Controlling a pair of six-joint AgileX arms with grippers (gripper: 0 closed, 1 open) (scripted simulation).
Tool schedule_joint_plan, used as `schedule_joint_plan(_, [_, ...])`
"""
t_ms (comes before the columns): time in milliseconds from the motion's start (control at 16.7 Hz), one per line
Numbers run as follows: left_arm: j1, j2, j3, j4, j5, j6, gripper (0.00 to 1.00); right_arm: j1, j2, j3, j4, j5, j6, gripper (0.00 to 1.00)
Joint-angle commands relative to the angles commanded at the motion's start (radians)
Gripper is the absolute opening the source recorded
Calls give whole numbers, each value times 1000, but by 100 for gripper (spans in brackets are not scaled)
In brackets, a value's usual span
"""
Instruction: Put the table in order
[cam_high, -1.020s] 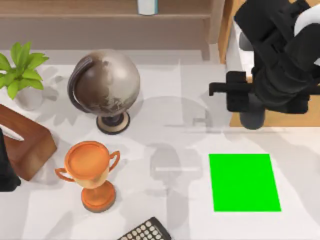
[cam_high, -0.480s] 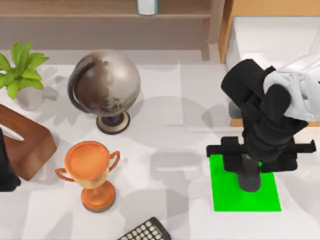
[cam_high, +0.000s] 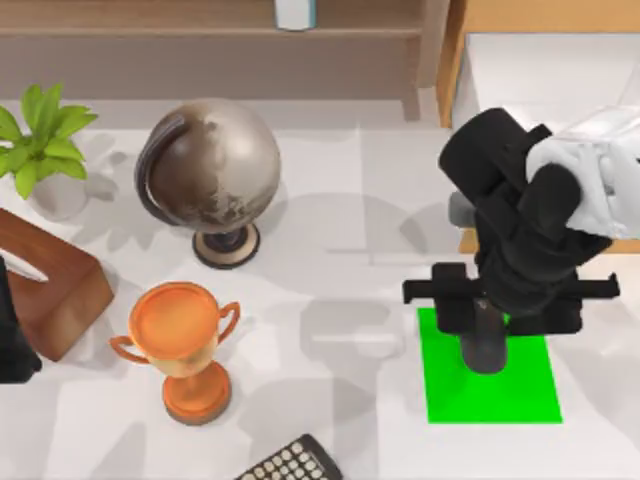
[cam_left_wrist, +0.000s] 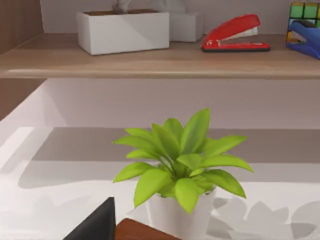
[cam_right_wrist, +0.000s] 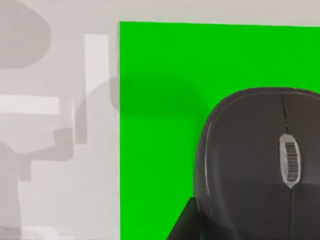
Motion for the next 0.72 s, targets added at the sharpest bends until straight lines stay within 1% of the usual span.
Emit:
schedule_joint_plan(300, [0,0,0,0,0,0,100,9,0,58,106,-59,-7,0])
schedule_joint_plan(720, [0,0,0,0,0,0,100,-7,-14,112,172,-75,-25,0])
